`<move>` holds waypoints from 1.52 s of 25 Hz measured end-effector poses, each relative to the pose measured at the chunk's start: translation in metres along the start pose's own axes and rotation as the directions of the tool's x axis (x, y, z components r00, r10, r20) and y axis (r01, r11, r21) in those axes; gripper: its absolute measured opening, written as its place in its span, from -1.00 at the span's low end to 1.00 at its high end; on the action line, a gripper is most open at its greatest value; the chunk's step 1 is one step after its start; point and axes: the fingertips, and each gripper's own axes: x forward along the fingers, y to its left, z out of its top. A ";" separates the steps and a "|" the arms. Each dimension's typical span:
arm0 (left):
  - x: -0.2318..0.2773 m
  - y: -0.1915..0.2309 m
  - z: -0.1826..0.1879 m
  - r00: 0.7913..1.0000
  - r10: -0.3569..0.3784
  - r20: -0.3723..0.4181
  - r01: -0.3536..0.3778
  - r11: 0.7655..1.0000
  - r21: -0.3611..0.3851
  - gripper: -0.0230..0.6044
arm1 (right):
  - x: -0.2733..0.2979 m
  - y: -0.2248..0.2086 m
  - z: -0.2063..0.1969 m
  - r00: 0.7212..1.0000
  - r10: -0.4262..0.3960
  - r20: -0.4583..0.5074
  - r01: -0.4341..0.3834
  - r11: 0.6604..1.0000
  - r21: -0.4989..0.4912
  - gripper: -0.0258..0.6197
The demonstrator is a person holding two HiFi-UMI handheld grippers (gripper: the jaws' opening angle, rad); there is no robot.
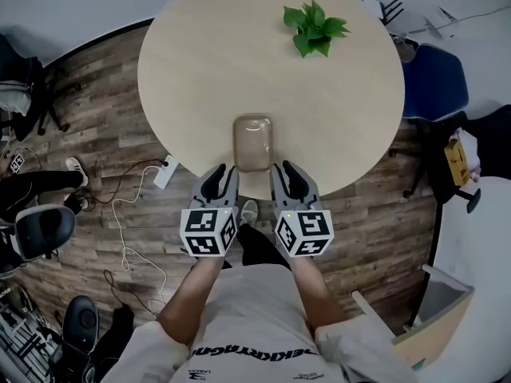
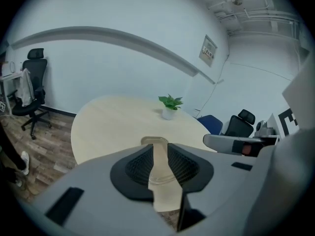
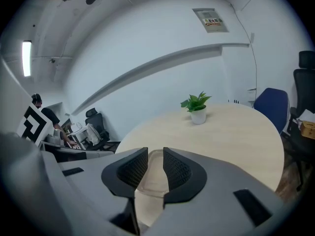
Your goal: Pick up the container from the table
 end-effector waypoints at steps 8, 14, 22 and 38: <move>0.043 0.025 -0.028 0.997 0.042 -0.062 -0.047 0.996 -0.072 -0.55 | 0.042 -0.031 -0.043 0.994 -0.029 -0.102 0.034 0.998 0.054 -0.52; 0.065 0.035 -0.047 0.993 0.062 -0.102 -0.073 0.991 -0.108 -0.55 | 0.064 -0.045 -0.062 0.988 -0.033 -0.149 0.046 0.995 0.083 -0.52; 0.085 0.048 -0.066 0.988 0.055 -0.145 -0.077 0.986 -0.148 -0.56 | 0.088 -0.055 -0.081 0.980 -0.033 -0.195 0.057 0.992 0.117 -0.52; 0.095 0.048 -0.077 0.989 -0.037 -0.143 -0.010 0.949 -0.315 -0.72 | 0.098 -0.057 -0.101 0.971 0.033 -0.237 0.033 0.963 0.269 -0.59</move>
